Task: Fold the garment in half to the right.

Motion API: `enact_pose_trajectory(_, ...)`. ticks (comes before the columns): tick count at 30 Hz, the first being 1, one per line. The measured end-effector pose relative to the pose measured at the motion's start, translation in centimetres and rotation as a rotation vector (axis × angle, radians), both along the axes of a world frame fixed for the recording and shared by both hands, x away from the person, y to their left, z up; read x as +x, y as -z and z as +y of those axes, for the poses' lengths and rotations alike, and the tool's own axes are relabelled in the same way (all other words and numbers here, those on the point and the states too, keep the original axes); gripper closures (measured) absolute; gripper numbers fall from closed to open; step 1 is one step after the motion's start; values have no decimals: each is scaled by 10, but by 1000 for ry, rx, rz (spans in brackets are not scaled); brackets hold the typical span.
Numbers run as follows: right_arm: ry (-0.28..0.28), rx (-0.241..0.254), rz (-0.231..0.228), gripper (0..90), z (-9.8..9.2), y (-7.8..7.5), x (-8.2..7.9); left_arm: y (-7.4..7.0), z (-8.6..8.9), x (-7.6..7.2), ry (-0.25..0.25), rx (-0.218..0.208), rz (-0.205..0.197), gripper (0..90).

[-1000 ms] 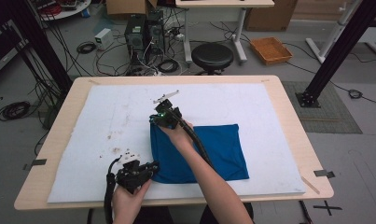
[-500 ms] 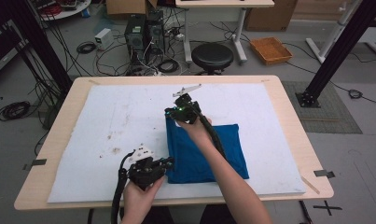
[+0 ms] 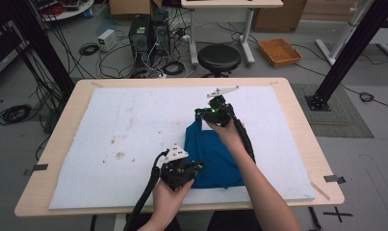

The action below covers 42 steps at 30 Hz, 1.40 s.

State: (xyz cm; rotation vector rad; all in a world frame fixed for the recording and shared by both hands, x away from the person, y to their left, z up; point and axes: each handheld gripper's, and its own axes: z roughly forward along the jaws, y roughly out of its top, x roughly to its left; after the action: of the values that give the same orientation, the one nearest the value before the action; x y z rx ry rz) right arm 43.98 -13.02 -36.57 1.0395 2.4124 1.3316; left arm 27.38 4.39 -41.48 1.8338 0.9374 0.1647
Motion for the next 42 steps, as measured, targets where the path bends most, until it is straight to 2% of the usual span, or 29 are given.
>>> enact_pose_trajectory(4,9,2,1,873,-14,-1,0,-1,-13,3,19,5,-4,881)
enact_pose_trajectory(10,7,-7,4,874,-36,-4,1,-3,-34,4,57,-10,-7,881)
enact_pose_trajectory(18,7,-57,22,873,-68,-2,3,-3,-68,7,112,-34,-2,882)
enact_pose_trajectory(21,4,-74,20,873,-79,0,3,-1,-82,10,125,-31,-1,882)
enact_pose_trajectory(31,49,-127,35,873,-112,16,8,11,-120,21,153,-24,26,881)
enact_pose_trajectory(38,70,-199,54,872,-124,29,12,20,-135,25,165,-8,39,880)
enact_pose_trajectory(39,73,-205,58,871,-124,29,12,21,-135,25,165,-12,41,874)
enact_pose_trajectory(42,83,-234,36,858,-121,31,13,23,-137,26,175,-27,52,732)
